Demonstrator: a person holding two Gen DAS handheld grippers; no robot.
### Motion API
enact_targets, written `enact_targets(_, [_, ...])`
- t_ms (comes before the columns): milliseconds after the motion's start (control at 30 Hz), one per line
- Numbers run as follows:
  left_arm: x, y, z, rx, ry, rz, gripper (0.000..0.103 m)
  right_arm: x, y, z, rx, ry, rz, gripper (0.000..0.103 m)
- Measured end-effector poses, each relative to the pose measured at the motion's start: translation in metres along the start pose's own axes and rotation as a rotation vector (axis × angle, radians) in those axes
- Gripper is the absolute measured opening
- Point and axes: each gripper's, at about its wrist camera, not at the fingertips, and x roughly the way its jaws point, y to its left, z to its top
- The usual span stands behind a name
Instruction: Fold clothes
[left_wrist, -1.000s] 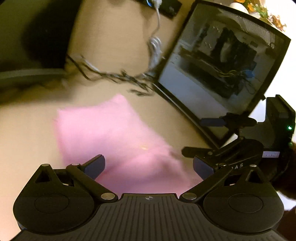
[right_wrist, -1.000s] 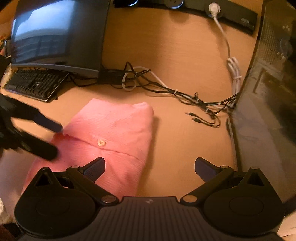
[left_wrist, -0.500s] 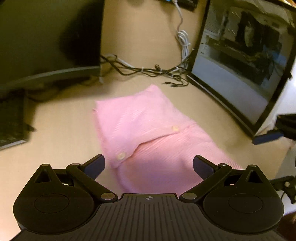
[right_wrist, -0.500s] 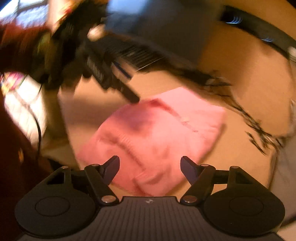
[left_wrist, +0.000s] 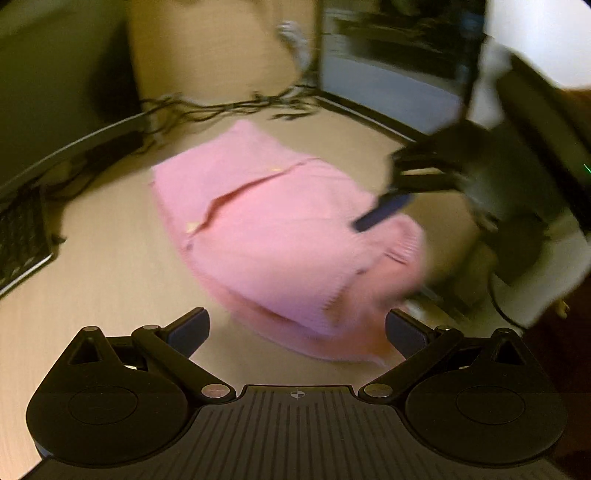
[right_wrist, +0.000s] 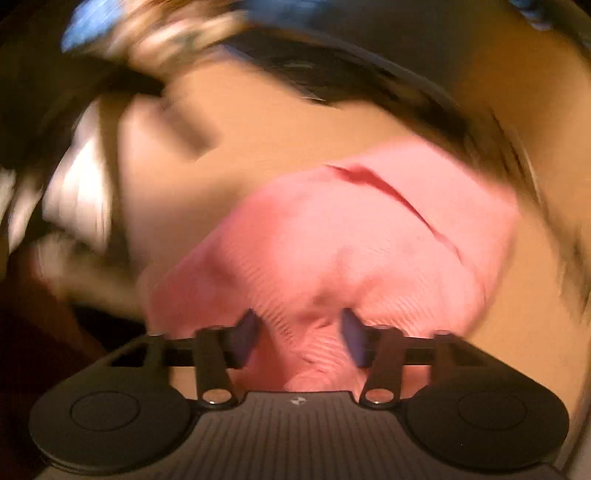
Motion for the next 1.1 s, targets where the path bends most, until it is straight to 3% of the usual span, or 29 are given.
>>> enact_targets(100, [0.004, -0.009, -0.001, 0.073, 0.002, -0.005, 0.103, -0.002, -0.032, 0.001, 0.251, -0.005, 0.099, 0.039])
enact_targets(200, [0.017, -0.014, 0.000, 0.131, 0.015, 0.006, 0.103, -0.004, -0.035, -0.004, 0.289, -0.017, 0.112, 0.038])
enact_targets(267, [0.025, -0.016, 0.002, 0.162, 0.029, -0.017, 0.103, -0.007, -0.017, -0.004, 0.131, -0.021, 0.054, 0.042])
enact_targets(333, [0.026, -0.016, 0.004, 0.182, 0.037, -0.052, 0.103, -0.013, 0.007, -0.008, -0.087, -0.020, -0.025, 0.066])
enact_targets(400, [0.023, -0.010, 0.005, 0.175, 0.030, -0.069, 0.103, -0.018, 0.031, -0.018, -0.289, -0.023, -0.059, 0.072])
enact_targets(500, [0.021, 0.000, 0.009, 0.123, 0.011, -0.049, 0.103, -0.019, 0.048, -0.029, -0.402, -0.020, -0.042, 0.081])
enact_targets(700, [0.018, 0.021, 0.015, 0.019, -0.027, -0.009, 0.103, -0.005, 0.064, -0.039, -0.600, -0.024, -0.107, 0.081])
enact_targets(767, [0.017, 0.028, 0.018, -0.015, -0.040, 0.004, 0.103, -0.004, 0.065, -0.037, -0.606, -0.024, -0.111, 0.081])
enact_targets(800, [0.016, 0.032, 0.019, -0.032, -0.046, 0.010, 0.103, -0.002, 0.063, -0.035, -0.574, -0.024, -0.123, 0.075])
enact_targets(833, [0.016, 0.035, 0.020, -0.049, -0.053, 0.017, 0.103, -0.001, 0.060, -0.032, -0.537, -0.024, -0.138, 0.062])
enact_targets(900, [0.014, 0.040, 0.021, -0.069, -0.064, 0.024, 0.103, 0.003, 0.039, -0.020, -0.347, -0.018, -0.123, 0.045])
enact_targets(933, [0.013, 0.036, 0.020, -0.045, -0.063, 0.014, 0.103, 0.005, 0.028, -0.013, -0.244, -0.014, -0.113, 0.044])
enact_targets(1100, [0.018, 0.014, 0.012, 0.087, -0.025, -0.009, 0.103, -0.002, -0.040, 0.000, 0.286, -0.026, 0.101, 0.044])
